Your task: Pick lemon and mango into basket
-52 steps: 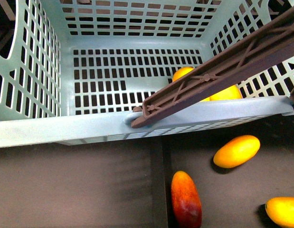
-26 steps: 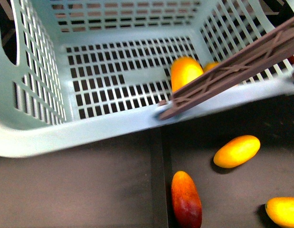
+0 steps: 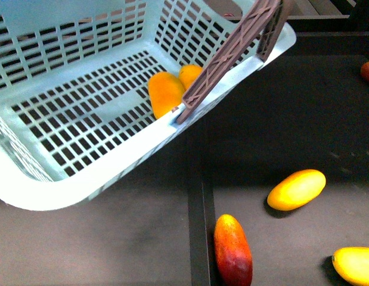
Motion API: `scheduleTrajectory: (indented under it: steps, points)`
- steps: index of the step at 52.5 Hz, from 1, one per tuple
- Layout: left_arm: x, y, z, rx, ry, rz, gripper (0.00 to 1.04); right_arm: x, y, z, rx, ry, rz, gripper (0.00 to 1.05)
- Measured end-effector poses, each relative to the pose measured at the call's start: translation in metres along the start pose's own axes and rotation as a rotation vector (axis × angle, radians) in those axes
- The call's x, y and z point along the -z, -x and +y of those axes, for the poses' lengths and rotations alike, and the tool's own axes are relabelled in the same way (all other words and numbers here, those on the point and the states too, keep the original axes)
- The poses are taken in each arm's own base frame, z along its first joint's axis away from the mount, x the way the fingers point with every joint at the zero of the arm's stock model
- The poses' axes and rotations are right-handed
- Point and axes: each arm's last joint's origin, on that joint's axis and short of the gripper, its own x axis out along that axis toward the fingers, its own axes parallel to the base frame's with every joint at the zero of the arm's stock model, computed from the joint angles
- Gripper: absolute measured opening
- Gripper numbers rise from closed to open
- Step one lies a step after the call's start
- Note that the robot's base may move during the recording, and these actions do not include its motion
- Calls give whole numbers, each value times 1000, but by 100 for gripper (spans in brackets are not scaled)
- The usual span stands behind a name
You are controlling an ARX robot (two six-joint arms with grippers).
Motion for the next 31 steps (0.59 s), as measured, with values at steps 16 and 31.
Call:
scheduleTrajectory:
  steps: [16, 31]
  points:
    - [-57, -58, 66, -155, 303, -122, 4, 0, 0, 0, 0, 0, 0, 96]
    - [-114, -107, 108, -247, 452, -248, 4, 0, 0, 0, 0, 0, 0, 96]
